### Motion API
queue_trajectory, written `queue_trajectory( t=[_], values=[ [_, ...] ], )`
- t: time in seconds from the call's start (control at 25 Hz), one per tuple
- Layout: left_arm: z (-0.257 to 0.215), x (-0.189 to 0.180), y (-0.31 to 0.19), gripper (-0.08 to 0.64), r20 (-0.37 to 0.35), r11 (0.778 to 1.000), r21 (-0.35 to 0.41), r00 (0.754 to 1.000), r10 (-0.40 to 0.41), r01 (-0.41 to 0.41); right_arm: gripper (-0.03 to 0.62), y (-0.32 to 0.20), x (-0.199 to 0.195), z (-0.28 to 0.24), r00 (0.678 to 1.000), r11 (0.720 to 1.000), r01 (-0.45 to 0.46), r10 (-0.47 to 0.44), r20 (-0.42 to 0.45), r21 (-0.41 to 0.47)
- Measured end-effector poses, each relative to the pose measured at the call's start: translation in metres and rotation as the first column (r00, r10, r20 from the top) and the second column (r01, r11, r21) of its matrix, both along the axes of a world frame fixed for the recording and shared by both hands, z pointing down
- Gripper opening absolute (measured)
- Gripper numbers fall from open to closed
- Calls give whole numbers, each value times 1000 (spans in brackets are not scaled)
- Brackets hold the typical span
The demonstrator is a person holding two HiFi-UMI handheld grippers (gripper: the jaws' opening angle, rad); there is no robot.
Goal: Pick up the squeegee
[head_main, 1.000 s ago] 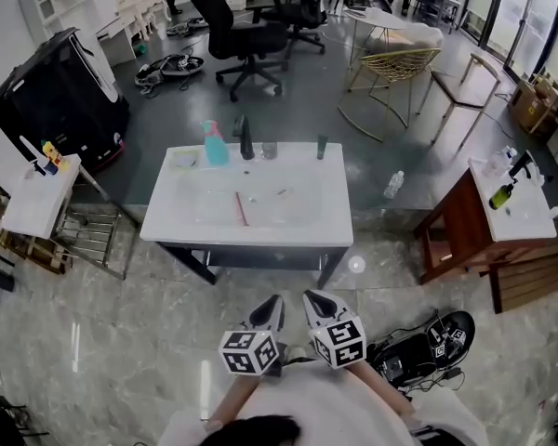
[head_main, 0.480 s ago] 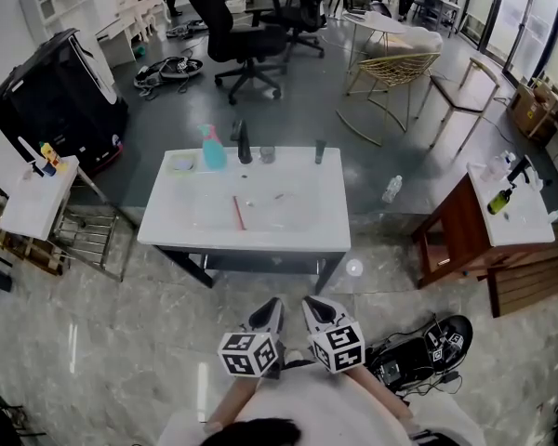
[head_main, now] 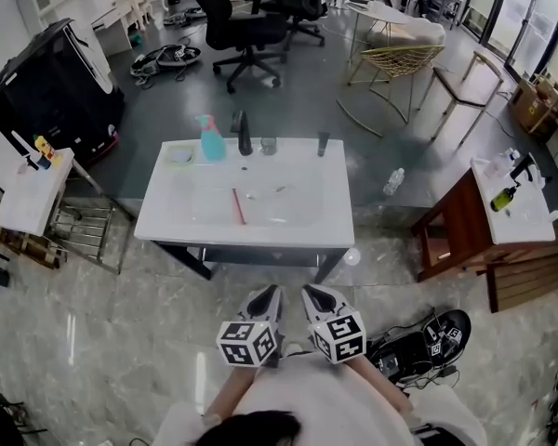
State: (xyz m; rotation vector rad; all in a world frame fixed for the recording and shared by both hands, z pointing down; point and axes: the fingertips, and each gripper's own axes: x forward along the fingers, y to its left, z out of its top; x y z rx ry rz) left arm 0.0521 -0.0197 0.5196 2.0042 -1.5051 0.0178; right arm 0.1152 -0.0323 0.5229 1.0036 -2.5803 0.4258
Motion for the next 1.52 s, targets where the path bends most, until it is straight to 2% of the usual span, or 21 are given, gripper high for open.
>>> queue_trajectory(
  t=[0.44,0.88,1.12,1.28,1.4,1.52],
  values=[
    [8,-32,-57,40,4,999,-20,999,34,-34,29,-56,-35,7,1000,1000,1,-1,11,-26],
    [5,-87,-129,41,0,998,-28,998,58,-58,29,-121,-95,3,1000,999,21,-21,5,-33],
    [8,-122,-161,40,26,998,-34,998,56,-55,29,-146,-122,10,1000,998,28,-28,2,-48],
    [11,-143,-180,40,21,998,-28,998,64,-64,29,-168,-141,11,1000,999,29,-29,2,-28],
    [12,-160,-193,40,27,998,-26,998,51,-50,29,-180,-156,5,998,999,50,-50,38,-12],
    [13,-172,-206,40,28,998,-23,998,53,-52,29,-192,-166,3,998,1000,30,-30,48,-7]
  ],
)
